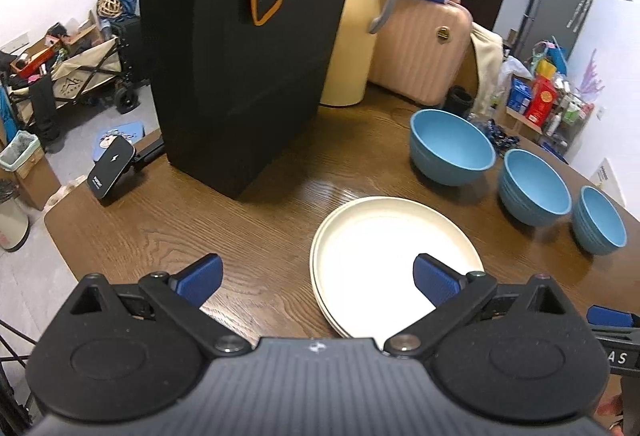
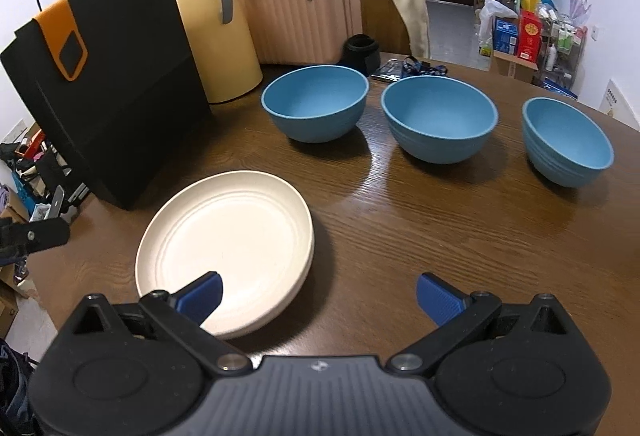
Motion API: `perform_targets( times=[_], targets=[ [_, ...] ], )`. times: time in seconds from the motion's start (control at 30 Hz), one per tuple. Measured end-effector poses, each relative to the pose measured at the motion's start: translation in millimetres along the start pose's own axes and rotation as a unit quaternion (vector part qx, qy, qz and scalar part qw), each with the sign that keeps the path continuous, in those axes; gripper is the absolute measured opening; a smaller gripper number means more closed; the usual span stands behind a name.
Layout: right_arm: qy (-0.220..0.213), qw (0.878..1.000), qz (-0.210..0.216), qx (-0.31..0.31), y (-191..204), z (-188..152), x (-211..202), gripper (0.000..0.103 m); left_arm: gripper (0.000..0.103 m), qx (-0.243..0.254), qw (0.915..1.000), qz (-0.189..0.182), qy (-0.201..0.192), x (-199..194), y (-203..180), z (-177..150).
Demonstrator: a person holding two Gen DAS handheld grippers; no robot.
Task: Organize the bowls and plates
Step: 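Lift both open tools and move toward the row of blue bowls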
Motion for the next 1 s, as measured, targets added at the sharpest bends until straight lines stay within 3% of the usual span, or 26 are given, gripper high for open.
perform_targets(
  times=[0.3,0.67,1.0],
  targets=[
    [-0.005,0.999,-0.022,0.03,-35.3,-17.9,-36.0,0.103,0.103,0.016,0.9997,-0.017,-0.002,-8.8,-25.0,0.9],
    [-0.011,0.997,-0.02,0.069,-100.6,-26.4,-67.7,0.103,0.103,0.04,0.9982,-0.045,-0.009,-25.7,-96.9,-3.3],
    [-0.016,0.999,-0.02,0.044,-123.1,-19.5,-86.8,0.103,0.103,0.029,0.9985,-0.038,-0.028,-52.0,-126.2,-7.6]
  ],
)
Point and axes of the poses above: each gripper's, at about its wrist camera, not at the fingertips, and x roughly the way its jaws point, y to its left, z to its top, the point moved 1 cm from there along x, roughly the way its jaws point
